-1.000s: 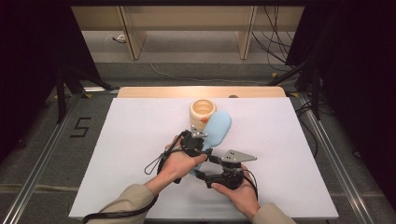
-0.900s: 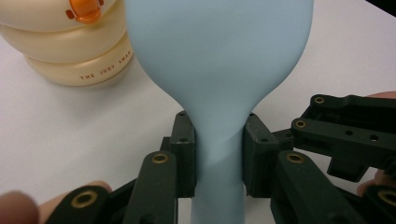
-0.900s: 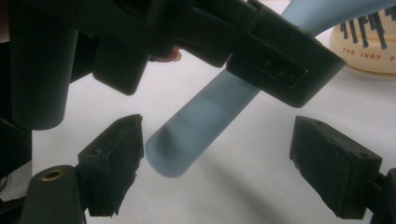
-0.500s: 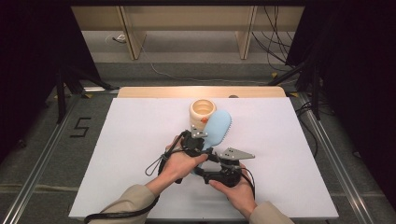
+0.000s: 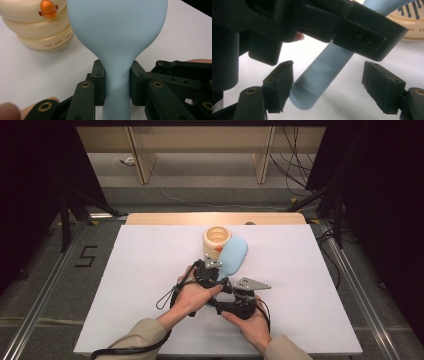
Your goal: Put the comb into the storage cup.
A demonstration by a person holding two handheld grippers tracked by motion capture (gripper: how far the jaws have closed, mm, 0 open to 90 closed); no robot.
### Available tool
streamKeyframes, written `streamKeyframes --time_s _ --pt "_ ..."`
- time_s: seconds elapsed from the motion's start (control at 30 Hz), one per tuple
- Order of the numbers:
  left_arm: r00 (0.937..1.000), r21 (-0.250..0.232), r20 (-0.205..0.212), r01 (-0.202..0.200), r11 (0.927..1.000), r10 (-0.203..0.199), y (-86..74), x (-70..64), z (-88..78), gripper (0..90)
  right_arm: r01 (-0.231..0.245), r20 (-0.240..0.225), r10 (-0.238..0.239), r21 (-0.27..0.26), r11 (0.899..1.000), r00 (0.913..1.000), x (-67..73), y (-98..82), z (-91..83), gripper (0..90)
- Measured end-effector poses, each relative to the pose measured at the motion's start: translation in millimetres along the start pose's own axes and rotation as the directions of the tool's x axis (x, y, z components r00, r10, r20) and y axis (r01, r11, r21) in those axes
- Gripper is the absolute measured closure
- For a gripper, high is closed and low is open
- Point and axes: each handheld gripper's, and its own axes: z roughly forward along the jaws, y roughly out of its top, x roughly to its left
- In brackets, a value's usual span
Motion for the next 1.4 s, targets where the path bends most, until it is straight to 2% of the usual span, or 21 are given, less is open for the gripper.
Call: streamKeyframes --time_s 0.27,0.8,1.27,1.4 --pt "1.0000 -0.002 -0.001 0.000 1.0000 0.000 -0.2 0.0 0.1 69.6 -0.016 -0.006 0.016 -0.005 1.000 0.9999 -0.3 0.6 1.7 29.5" --pt "1.0000 -0.005 -0.003 0.002 1.0000 -0.002 -0.5 0.2 -0.4 69.6 -0.032 -0.036 0.032 0.006 0.999 0.9988 1.6 0.3 6.5 41.5" --pt "1.0000 -0.008 -0.006 0.004 1.0000 -0.004 -0.8 1.2 -0.2 69.6 -0.073 -0.061 0.073 0.001 0.997 0.9955 0.8 0.4 8.7 53.7" --pt "0.9999 -0.011 -0.006 0.011 0.9999 -0.011 -1.0 2.1 -1.0 69.6 -0.102 -0.069 0.102 -0.001 0.995 0.9924 0.5 0.4 9.5 55.9"
